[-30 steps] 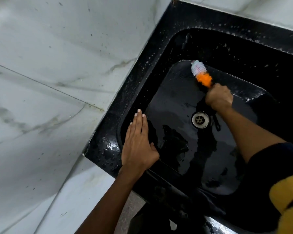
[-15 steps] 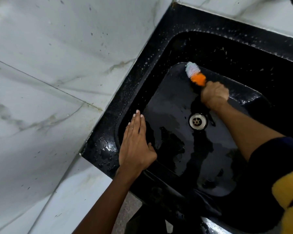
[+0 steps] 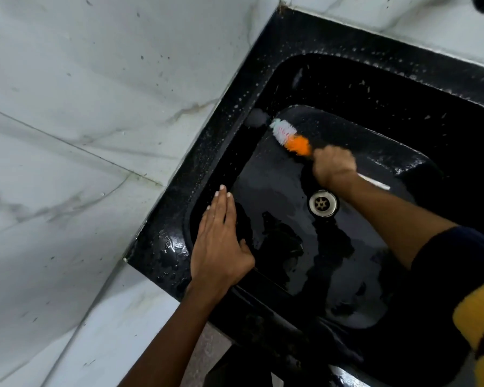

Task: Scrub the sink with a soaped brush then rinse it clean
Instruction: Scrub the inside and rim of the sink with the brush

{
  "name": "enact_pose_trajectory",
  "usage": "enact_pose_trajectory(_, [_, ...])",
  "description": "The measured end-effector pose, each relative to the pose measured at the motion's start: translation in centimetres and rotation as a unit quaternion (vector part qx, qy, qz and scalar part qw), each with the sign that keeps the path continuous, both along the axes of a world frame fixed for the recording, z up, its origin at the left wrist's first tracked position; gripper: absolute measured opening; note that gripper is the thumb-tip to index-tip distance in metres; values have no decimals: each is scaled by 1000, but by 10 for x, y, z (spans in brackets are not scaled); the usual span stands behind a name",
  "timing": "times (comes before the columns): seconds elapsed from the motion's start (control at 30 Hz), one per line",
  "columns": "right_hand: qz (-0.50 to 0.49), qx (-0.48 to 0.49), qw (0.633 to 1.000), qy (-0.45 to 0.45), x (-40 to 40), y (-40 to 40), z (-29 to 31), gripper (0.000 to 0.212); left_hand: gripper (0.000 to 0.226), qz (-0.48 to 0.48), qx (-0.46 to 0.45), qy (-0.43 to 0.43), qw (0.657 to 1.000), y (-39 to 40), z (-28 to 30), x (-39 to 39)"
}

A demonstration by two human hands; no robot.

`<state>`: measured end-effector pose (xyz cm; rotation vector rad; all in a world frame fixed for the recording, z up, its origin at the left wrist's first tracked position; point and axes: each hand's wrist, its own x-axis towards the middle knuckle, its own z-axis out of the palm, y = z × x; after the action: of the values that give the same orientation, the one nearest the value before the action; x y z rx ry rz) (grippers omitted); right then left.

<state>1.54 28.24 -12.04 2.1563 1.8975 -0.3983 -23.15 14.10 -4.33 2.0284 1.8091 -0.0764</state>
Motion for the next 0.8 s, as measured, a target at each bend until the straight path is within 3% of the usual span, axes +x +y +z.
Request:
enact_pose_trajectory(0.07, [34,-8,999,-10,6,-2,3,32,102,-2,3,1,1000,0,0,1])
enact_pose_trajectory(0.2, [-92,-8,995,-40,38,20,9,32,101,3,1,-7,1000,0,1,1])
enact_pose_trajectory(0.27, [-33,-13,999,-27,16,5,6,30,101,9,-1,-18,1000,0,2,1])
enact_pose_trajectory(0.37, [141,-55,988,16,-24,-39,1,31,97,29,10,-46,998,-1,5,1])
enact_pose_trajectory(0.53, [343,-78,935,-53,-28,-67,17,30,94,41,16,-62,997,-3,3,0])
enact_pose_trajectory(0.63, [382,-62,918,-83,-47,-57,21,30,92,53,22,-69,996,-4,2,0])
enact_pose_trajectory(0.8, [393,-95,913,-54,-64,-55,17,30,88,76,35,-100,991,-4,3,-2])
